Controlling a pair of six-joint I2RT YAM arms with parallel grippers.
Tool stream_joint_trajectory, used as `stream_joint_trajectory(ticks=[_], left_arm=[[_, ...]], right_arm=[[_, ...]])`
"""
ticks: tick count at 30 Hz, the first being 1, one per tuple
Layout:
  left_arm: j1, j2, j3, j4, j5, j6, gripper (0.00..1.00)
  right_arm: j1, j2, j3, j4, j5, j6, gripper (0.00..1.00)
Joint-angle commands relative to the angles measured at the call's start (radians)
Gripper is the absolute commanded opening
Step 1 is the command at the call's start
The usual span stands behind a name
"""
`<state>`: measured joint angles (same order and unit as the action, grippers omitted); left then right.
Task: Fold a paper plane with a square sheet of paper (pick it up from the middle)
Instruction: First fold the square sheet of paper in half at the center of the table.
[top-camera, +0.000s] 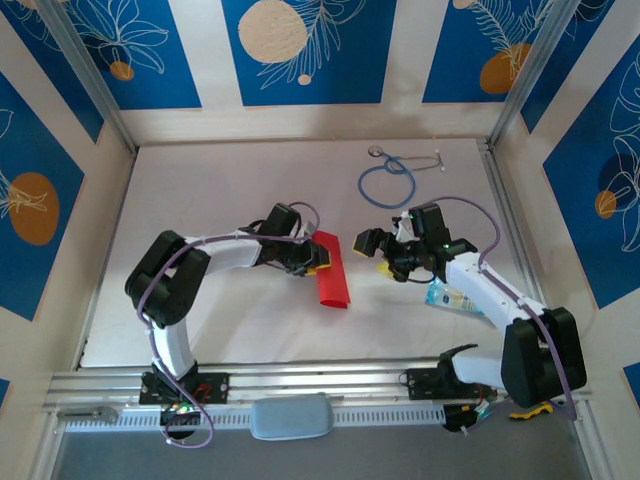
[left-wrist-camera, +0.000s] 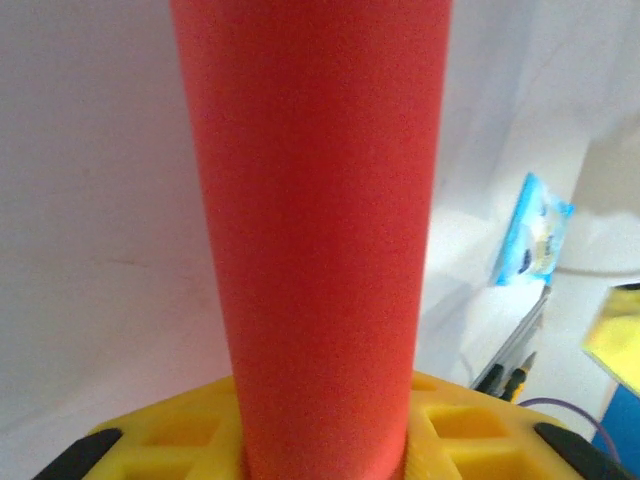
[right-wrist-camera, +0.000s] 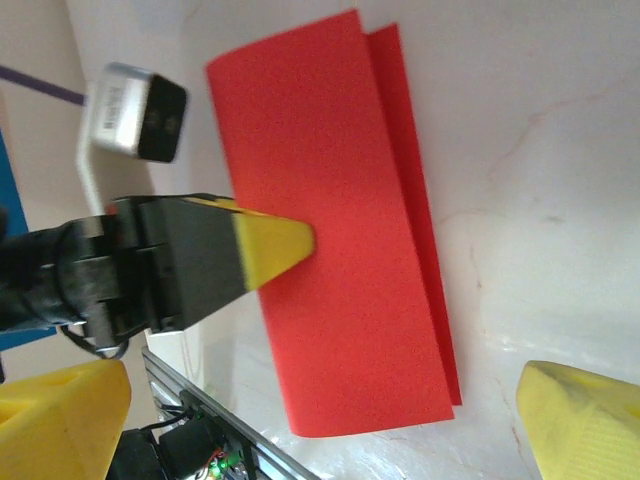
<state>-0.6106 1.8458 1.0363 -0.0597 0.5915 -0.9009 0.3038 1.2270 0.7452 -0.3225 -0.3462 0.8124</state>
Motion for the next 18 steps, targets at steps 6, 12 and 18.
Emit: stream_joint_trajectory(ticks=[6, 12, 18], left_arm=[[0.010, 0.033, 0.062, -0.145, -0.075, 0.116, 0.34], [0.010, 0.072, 0.132, -0.258, -0.146, 0.182, 0.36], [0.009, 0.096, 0.167, -0.281, -0.174, 0.202, 0.37]], right_arm=[[0.001, -0.026, -0.030, 0.067, -0.022, 0.000, 0.96], [0.003, -0.032, -0.084, 0.161, -0.032, 0.065, 0.92], [0.005, -0.031, -0.087, 0.178, -0.053, 0.054, 0.90]])
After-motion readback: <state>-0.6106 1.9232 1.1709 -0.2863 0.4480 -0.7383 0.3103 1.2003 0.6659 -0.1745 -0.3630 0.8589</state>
